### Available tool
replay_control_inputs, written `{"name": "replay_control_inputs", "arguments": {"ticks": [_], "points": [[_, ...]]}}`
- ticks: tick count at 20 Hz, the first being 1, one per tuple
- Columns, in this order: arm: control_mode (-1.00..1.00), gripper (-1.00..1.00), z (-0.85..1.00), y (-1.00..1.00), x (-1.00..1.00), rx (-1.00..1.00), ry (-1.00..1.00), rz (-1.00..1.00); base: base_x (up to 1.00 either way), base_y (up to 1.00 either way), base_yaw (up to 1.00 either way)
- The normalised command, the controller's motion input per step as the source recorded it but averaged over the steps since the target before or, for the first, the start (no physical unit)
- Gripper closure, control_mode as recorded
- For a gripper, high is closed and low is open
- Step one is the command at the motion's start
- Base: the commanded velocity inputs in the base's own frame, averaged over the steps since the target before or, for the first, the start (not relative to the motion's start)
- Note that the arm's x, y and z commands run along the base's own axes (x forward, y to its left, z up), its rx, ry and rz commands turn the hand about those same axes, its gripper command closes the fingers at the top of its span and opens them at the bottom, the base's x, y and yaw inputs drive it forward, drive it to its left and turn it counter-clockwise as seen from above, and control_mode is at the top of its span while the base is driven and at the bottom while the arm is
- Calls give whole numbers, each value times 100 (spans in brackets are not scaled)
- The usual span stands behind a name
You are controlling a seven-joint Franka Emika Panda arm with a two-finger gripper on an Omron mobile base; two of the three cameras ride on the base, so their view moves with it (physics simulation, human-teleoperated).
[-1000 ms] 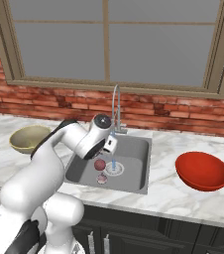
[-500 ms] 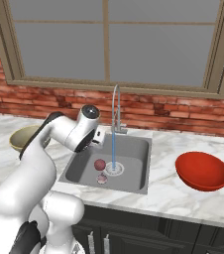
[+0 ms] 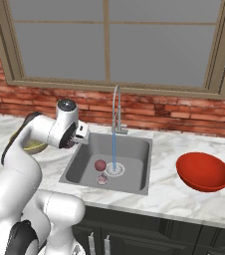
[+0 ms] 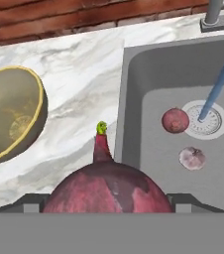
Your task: Pick the onions from the sink and place them in one bowl. Place the garlic in the other bowl. Then turn off the sink faucet.
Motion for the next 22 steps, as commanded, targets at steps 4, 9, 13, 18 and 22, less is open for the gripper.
{"name": "replay_control_inputs", "arguments": {"ticks": [4,9,13,18,22], "points": [[-100,100,0,59,0,-6,0,7,0,0,0],[-100,100,1,51,0,-1,0,7,0,0,0],[-100,100,6,43,0,0,0,6,0,0,0],[-100,100,5,40,0,0,0,5,0,0,0],[-100,100,1,32,0,0,0,3,0,0,0]]}}
